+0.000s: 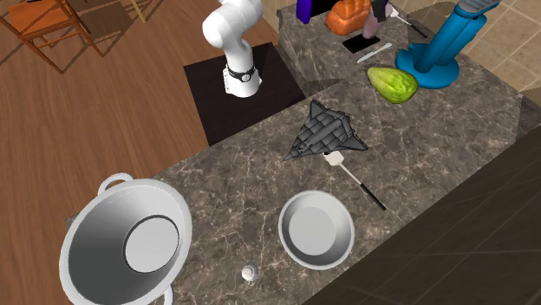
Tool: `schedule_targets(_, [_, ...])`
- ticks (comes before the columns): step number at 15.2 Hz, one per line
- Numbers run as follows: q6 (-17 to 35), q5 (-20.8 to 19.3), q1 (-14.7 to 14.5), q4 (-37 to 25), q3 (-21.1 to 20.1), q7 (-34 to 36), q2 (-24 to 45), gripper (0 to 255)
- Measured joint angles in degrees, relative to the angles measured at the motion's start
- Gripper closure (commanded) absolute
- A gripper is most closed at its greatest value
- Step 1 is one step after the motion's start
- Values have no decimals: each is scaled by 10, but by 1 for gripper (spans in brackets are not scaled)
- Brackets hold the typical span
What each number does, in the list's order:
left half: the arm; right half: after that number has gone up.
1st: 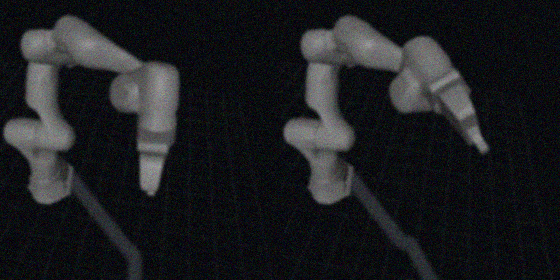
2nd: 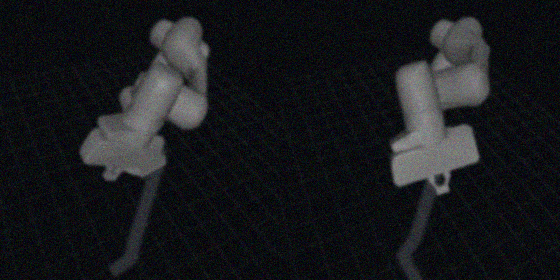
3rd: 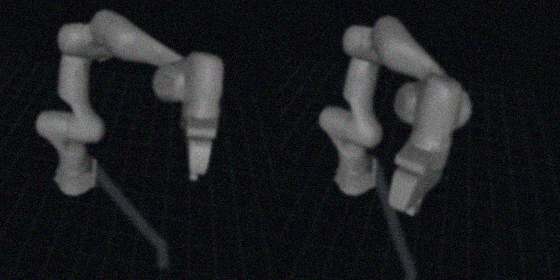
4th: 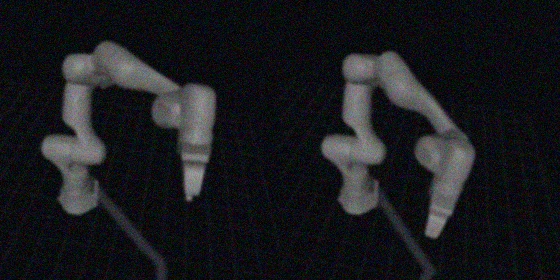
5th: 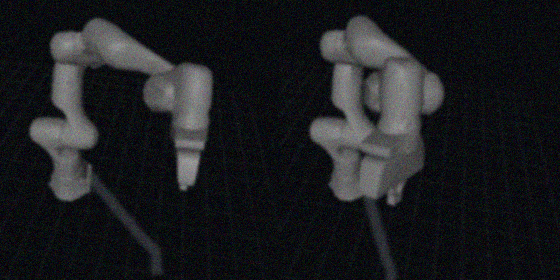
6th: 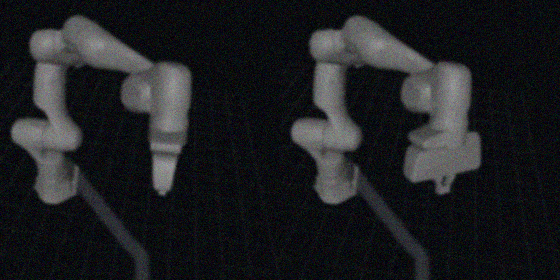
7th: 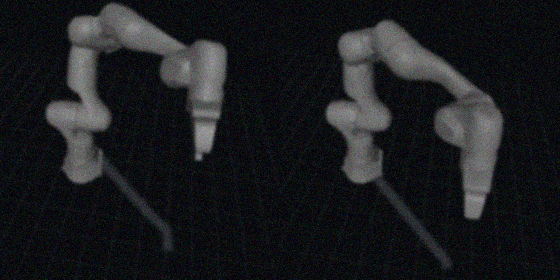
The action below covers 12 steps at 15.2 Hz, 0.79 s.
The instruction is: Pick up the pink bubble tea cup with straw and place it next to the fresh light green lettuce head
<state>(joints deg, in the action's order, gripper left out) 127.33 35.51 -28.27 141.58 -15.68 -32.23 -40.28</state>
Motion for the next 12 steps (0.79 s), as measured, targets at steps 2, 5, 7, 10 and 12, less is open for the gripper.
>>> schedule_targets(2, [16, 8, -6, 8, -16, 10, 2, 255])
schedule_targets(5, [39, 18, -11, 26, -23, 4, 6, 255])
schedule_targets(7, [52, 24, -13, 37, -24, -3, 9, 255])
schedule_targets(10, [75, 35, -19, 56, -28, -13, 14, 255])
schedule_targets(12, [88, 43, -22, 69, -29, -21, 16, 255])
